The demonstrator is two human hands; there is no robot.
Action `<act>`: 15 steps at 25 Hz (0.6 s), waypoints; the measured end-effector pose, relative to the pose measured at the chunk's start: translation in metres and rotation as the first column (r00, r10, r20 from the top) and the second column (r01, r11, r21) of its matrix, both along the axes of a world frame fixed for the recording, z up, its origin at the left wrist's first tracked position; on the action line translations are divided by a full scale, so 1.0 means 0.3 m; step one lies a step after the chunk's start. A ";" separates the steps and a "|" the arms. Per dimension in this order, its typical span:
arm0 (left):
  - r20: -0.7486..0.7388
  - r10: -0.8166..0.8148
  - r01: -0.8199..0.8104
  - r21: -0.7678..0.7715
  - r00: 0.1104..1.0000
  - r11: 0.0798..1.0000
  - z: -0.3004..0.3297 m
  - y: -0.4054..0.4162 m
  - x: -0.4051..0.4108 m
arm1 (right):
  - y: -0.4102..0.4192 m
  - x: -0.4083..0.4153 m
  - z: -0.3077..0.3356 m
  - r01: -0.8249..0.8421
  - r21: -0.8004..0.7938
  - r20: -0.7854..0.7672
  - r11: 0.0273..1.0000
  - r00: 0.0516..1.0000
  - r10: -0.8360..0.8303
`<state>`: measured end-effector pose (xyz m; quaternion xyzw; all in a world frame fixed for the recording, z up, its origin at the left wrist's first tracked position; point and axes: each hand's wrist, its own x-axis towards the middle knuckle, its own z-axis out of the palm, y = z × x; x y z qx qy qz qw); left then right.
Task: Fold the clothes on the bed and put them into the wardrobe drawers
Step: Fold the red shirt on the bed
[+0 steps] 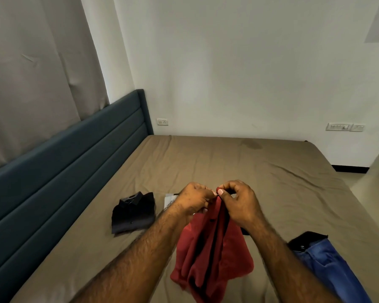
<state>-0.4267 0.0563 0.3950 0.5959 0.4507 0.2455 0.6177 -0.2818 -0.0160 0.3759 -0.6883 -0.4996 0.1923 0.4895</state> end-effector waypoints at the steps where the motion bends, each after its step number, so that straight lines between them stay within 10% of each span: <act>1: 0.013 0.004 -0.004 -0.014 1.000 1.000 0.000 -0.002 0.002 | -0.004 0.003 0.004 0.015 0.016 0.034 1.000 0.999 -0.016; 15: -0.038 0.055 -0.052 0.071 0.998 0.996 0.012 -0.026 0.063 | -0.076 0.073 0.001 -0.110 0.096 -0.368 0.989 0.920 0.137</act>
